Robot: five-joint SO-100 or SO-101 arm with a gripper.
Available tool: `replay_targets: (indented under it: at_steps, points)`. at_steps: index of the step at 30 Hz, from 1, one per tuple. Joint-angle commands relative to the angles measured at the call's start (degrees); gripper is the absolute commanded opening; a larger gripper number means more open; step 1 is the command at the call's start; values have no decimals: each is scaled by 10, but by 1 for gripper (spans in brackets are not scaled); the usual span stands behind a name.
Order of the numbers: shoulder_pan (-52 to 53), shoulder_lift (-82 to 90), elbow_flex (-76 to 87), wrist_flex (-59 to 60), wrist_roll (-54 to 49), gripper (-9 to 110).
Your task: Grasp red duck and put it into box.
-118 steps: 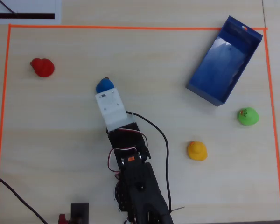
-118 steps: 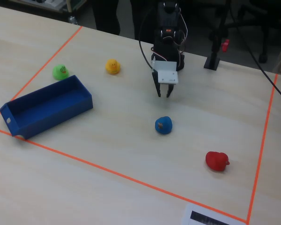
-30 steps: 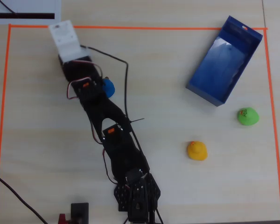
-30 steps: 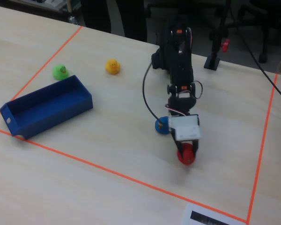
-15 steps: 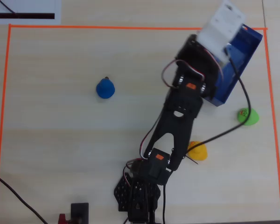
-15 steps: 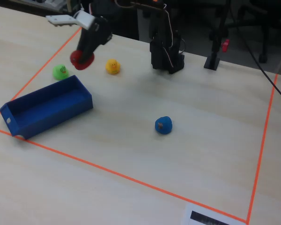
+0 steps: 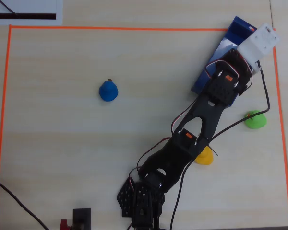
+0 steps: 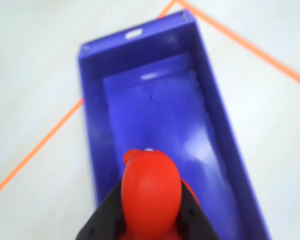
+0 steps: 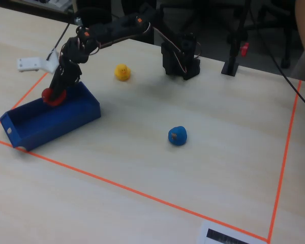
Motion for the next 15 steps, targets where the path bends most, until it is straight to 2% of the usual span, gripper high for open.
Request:
replay_targets:
  at_steps: [1,9,13,15]
  points:
    - [-8,-56,-82,-34,-16,0]
    - [12,-178,-134,-98,-52,1]
    - [19,-188,-135,-108,-57,19]
    - [20,-180,-134,-107,-59,19]
